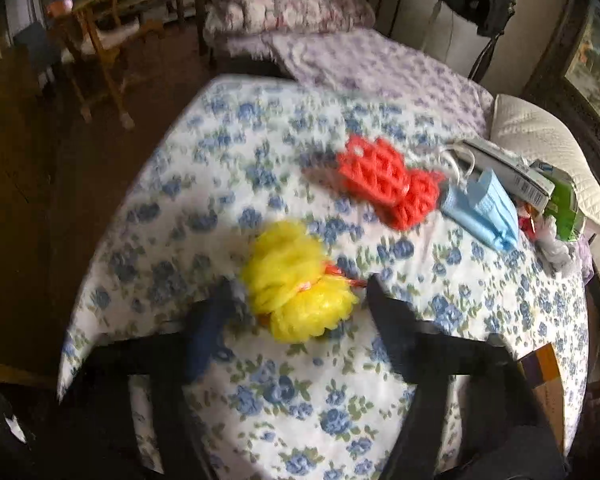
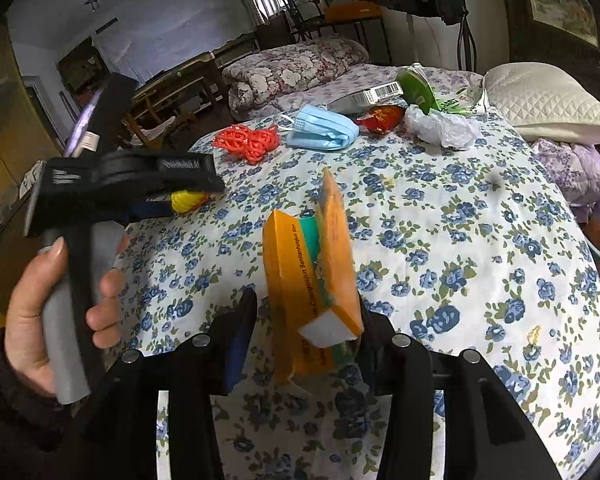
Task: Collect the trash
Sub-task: 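Grasp the yellow yarn ball with the left tool while the right tool grasps the orange box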
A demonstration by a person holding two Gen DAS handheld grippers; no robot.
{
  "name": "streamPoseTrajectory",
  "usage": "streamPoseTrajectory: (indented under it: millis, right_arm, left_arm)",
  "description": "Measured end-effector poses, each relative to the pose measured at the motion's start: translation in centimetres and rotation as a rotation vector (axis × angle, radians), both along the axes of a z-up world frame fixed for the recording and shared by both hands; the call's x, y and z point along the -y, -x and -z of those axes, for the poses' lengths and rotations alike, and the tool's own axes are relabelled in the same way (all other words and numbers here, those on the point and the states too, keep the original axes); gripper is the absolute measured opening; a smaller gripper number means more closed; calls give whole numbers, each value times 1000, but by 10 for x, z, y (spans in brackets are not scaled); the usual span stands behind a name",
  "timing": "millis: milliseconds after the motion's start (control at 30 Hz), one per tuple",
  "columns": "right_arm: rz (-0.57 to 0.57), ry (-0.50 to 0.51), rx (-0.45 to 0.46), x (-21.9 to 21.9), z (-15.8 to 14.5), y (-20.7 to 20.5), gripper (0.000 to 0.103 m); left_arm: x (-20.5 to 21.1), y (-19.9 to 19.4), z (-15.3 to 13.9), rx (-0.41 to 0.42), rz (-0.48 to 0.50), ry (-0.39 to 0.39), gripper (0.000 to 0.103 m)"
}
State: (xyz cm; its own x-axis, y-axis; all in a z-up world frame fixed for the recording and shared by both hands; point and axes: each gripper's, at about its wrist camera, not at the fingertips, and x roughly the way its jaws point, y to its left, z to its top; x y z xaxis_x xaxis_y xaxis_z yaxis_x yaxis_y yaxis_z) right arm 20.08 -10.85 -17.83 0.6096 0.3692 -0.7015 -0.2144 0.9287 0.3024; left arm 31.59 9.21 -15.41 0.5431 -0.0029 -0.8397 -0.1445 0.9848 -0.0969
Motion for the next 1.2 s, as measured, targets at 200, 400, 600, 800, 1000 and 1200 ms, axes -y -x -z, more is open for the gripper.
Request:
streamPoseTrajectory:
  millis: [200,400,600,800,1000,1200]
  right_arm:
    - [0,-16,-2,2,-1,0,47]
    - [0,-20,-2,2,0,1,47]
    - [-2,-20,-2,3,0,2,46]
    - [-35,56,3,-9,-4,2,73]
    - [-4,88,10,-8,-11,-13,78]
    - [-11,74,-19,4,-8,-28,52]
  left_arm:
    - [-14,19,-6,56,-10,81,33]
    - [-10,73,-22,116,35,150,33]
    - [2,116,-29,147,55,174,33]
    - [17,144,-34,169,101,150,33]
    - [9,152,-38,180,101,180,33]
    - [3,155,-40,189,98,206,33]
